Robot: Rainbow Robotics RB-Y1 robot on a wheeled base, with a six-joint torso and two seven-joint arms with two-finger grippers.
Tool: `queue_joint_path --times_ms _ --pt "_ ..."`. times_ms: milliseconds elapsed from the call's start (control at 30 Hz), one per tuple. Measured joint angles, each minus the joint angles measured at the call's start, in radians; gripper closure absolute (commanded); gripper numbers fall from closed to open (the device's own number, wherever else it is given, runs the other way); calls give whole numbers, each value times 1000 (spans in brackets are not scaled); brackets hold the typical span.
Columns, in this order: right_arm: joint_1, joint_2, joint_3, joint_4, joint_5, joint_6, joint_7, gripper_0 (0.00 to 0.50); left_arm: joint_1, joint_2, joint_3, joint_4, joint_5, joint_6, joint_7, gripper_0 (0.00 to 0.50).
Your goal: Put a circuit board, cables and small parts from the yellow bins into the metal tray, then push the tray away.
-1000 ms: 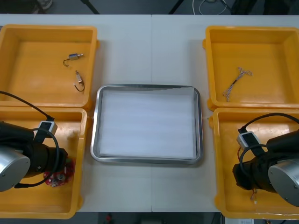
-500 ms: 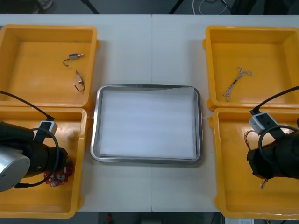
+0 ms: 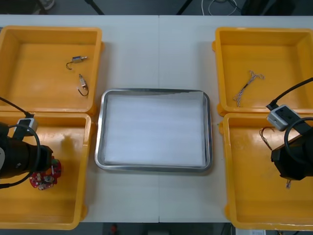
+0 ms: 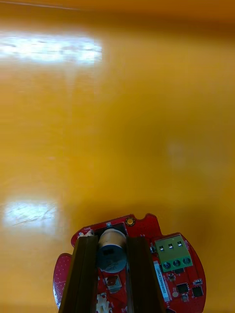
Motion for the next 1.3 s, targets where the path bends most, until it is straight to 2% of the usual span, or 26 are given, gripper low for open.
queue_joint_path --times_ms 167,367,500,600,767,933,1167,1300 --pt "-23 -47 -5 -1 -28 1 -1 500 -28 0 77 -16 72 101 0 500" --pt "-39 -55 -22 -2 -51 1 -3 500 -78 2 166 -85 144 242 0 500" --pt "-47 -61 -26 -3 -64 1 -3 500 -119 10 186 -135 164 325 0 500" --pt "-53 -65 -26 -3 -77 1 -4 500 -155 15 187 -160 182 366 0 500" --pt "-61 -66 -26 -3 -91 1 -4 500 -227 17 184 -165 254 374 4 500" --pt "-68 -66 -26 -3 -102 1 -4 500 -313 23 115 -174 267 375 82 500" --pt "-87 -66 -26 -3 -124 1 -4 500 -448 31 -88 -176 268 376 292 500" --pt "-101 -66 -26 -3 -127 1 -4 500 -515 30 -191 -176 268 376 307 500"
